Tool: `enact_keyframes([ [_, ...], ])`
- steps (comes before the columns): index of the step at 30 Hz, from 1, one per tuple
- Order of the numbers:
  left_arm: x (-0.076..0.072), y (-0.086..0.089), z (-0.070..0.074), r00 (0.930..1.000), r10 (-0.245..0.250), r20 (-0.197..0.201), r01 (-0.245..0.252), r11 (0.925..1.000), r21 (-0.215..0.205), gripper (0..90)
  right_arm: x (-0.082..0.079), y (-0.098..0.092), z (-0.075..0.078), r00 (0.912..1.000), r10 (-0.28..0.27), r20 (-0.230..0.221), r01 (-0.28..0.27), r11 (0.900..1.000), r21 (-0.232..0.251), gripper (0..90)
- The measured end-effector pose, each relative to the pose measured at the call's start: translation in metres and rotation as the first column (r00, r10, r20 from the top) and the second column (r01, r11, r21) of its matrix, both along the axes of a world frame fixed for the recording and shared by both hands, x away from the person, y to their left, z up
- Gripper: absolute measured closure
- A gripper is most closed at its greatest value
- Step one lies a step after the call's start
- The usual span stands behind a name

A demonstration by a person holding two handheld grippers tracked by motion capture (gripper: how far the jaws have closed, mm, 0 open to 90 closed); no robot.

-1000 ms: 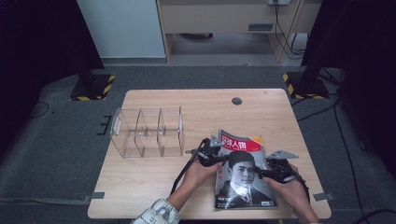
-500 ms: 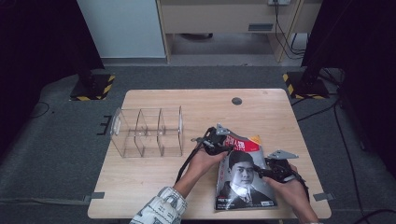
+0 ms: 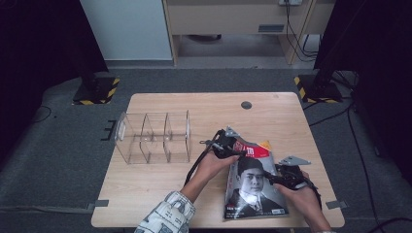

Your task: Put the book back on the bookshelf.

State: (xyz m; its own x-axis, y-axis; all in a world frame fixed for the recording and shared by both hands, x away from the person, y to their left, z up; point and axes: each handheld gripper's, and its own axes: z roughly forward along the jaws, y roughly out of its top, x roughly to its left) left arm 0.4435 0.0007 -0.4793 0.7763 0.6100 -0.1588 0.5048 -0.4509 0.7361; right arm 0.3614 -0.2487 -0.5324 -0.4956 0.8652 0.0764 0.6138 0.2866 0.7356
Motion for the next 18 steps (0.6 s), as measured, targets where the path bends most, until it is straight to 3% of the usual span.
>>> enact_keyframes([
  [9, 0.008, -0.006, -0.003, 1.0000, -0.005, -0.004, 0.005, 0.9998, 0.020, 43.6, 0.000, 0.000, 0.000, 1.0000, -0.004, 0.001, 0.004, 1.000, 0.009, 42.8],
  [18, 0.014, -0.006, -0.005, 0.9996, -0.021, -0.019, 0.022, 0.9997, 0.014, 50.1, 0.000, -0.001, -0.001, 1.0000, 0.003, 0.008, -0.004, 1.000, 0.016, 45.4],
])
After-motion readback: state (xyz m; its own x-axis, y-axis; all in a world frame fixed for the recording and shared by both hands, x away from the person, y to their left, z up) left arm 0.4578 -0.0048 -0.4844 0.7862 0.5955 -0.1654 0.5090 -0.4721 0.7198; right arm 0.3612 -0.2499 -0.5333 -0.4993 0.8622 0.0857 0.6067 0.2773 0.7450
